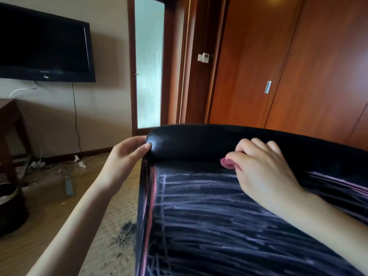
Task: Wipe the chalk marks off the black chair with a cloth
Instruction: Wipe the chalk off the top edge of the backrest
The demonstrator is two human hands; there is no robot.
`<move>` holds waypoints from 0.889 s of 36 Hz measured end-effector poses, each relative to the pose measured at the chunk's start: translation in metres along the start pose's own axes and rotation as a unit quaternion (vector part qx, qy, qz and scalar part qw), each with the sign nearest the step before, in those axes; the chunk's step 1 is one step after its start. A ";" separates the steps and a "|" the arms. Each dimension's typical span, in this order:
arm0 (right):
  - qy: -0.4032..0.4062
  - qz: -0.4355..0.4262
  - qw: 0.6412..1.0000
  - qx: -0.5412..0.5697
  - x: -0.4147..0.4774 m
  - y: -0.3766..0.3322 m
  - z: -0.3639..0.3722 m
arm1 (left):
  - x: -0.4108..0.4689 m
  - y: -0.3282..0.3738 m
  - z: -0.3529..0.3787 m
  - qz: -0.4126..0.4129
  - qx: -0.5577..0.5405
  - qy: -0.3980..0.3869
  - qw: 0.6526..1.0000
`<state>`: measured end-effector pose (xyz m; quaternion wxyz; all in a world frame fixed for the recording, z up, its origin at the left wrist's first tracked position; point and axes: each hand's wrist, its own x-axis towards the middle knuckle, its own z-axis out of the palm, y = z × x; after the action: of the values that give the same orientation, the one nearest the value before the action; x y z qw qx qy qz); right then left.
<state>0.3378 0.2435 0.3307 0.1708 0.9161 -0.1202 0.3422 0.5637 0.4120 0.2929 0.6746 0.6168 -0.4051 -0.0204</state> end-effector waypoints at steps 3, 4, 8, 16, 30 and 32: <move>0.036 -0.036 0.996 0.070 0.013 -0.015 0.001 | 0.000 0.000 -0.001 -0.004 0.018 -0.010 1.000; 0.051 -0.052 0.993 0.087 0.020 -0.026 0.004 | 0.000 0.000 -0.001 -0.003 0.026 -0.012 1.000; 0.060 -0.116 0.988 0.079 0.041 -0.075 0.026 | -0.002 0.001 0.001 -0.002 0.027 -0.012 1.000; 0.015 -0.097 0.995 0.015 0.047 -0.095 0.038 | -0.002 -0.001 0.004 0.000 0.016 0.018 1.000; -0.049 -0.054 0.996 0.054 0.048 -0.081 0.028 | -0.002 -0.001 0.006 -0.008 0.024 0.046 0.999; -0.031 -0.050 0.997 0.053 0.045 -0.077 0.029 | -0.003 -0.001 0.006 -0.011 0.028 0.050 0.998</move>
<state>0.4136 0.2976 0.3226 0.1350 0.9389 -0.0609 0.3107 0.5585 0.4082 0.2904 0.6767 0.6396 -0.3644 0.0147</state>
